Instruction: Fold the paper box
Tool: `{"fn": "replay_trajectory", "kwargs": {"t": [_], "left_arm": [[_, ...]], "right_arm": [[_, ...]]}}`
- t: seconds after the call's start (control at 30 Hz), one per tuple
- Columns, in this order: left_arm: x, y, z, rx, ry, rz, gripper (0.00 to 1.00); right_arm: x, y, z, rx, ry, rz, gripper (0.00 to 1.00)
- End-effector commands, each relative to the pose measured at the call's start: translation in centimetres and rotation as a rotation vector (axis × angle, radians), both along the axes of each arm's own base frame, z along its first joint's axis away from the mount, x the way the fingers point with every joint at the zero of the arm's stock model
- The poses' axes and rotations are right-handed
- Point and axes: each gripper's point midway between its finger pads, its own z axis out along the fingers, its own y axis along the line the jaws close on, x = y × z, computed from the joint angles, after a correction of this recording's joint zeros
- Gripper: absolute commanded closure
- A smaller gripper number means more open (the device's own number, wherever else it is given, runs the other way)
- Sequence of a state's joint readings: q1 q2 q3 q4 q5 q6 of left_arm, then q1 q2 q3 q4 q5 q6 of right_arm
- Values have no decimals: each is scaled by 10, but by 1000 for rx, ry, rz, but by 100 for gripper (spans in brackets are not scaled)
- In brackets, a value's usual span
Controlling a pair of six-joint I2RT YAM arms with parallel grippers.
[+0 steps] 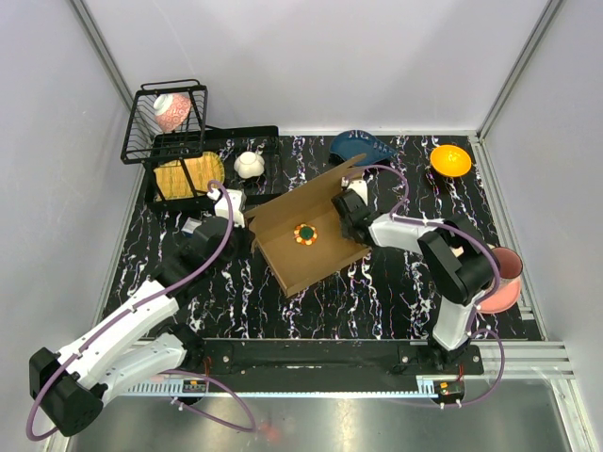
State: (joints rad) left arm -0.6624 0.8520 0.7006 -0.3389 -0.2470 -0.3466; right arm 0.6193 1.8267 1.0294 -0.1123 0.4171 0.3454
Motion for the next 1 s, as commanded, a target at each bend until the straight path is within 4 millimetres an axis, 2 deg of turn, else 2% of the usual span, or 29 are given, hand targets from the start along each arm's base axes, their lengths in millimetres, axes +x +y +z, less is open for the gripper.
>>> {"fn": "replay_trajectory", "kwargs": {"t": [0.0,0.03,0.07,0.17,0.3,0.47,0.5,0.63,0.67,0.7,0.73,0.83,0.97], "left_arm": [[-8,-8,-4,-16,26,-56,99],[-8,-8,-5,-14,29,-54,99],[-9,-9,-5,-14,29,-57,99],[-9,-8,-4,-14,27,-56,99],[-8,-6,-2,0,19,-53,99],[-6,-7,0,1,16,-57,99],[-6,-8,-1,2,19,-59,99],[-5,-8,-3,11,21,-58,99],[-4,-8,-4,13,20,-58,99],[-2,-8,-4,16,18,-49,99],[-1,-8,-5,18,19,-48,99],[1,-8,-9,24,26,-40,99],[4,-9,-12,37,34,-34,99]], "right_arm": [[19,15,8,37,-48,23,69],[19,15,7,35,-49,25,87],[18,15,6,30,-46,25,99],[16,12,7,19,-48,24,100],[1,7,8,-44,-52,2,100],[-34,12,-5,-26,8,-21,100],[-47,17,-10,-18,25,-19,100],[-71,21,-16,40,59,-27,100],[-72,23,-8,67,48,-29,99],[-77,22,-10,81,61,-29,93],[-78,23,-7,95,56,-30,81],[-77,24,15,142,11,-31,59],[-74,22,32,142,-23,-20,51]]}}
